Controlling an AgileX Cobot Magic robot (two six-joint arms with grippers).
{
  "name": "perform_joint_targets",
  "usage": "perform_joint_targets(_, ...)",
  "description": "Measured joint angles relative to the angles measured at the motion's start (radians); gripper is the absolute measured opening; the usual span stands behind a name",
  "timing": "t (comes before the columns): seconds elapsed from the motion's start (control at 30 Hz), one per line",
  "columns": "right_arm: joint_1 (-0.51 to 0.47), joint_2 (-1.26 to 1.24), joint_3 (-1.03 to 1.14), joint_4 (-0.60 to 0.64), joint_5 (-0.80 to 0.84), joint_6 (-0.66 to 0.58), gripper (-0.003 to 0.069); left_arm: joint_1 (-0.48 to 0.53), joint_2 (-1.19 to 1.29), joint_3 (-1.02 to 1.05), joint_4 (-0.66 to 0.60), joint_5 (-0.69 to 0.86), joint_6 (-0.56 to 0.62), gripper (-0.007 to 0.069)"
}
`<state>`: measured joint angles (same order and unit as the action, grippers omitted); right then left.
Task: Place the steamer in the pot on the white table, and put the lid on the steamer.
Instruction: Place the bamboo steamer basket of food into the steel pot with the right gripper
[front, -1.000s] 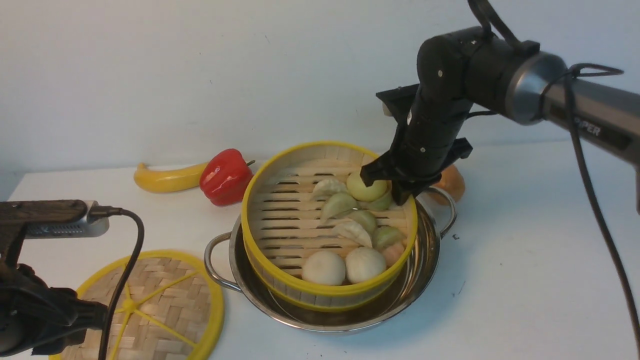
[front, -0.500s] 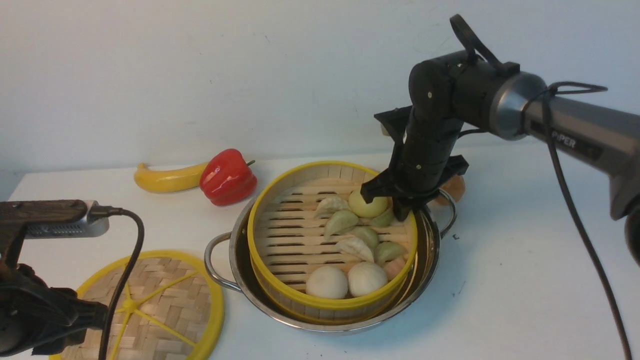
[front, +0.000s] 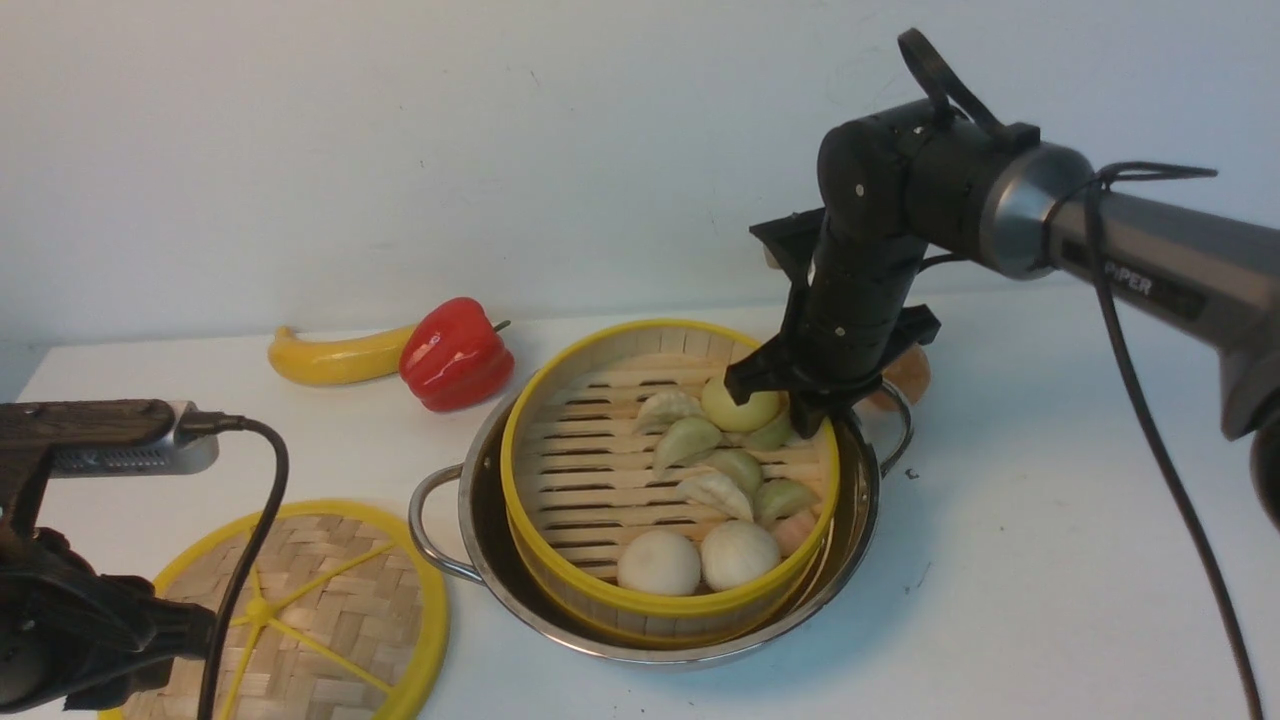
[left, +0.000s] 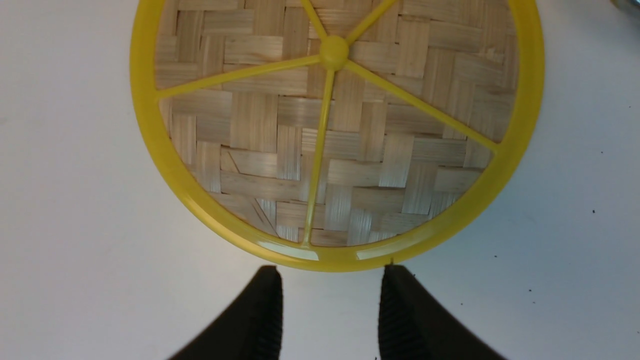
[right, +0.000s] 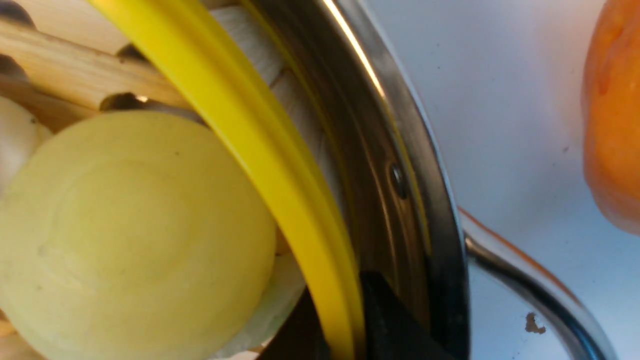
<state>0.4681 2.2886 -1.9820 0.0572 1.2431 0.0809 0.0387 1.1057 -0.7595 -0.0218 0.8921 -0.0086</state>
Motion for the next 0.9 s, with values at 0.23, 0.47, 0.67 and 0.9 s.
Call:
perform_joint_targets(0.23,0.0,0.0,0.0,0.012,0.0,0.0,0.0051,0.0,0.0,0.0,0.0,0.0,0.0,0.0262)
perform_joint_targets(0.47,0.0,0.0,0.0,0.021,0.0,0.0,0.0051,0.0,0.0,0.0,0.0,0.0,0.0,0.0262)
perform_joint_targets(0.67,0.0,0.0,0.0,0.021,0.0,0.0,0.0051,0.0,0.0,0.0,0.0,0.0,0.0,0.0262)
perform_joint_targets(0.9,0.0,0.0,0.003,0.021,-0.001,-0.001,0.0051,0.0,0.0,0.0,0.0,0.0,0.0,0.0262)
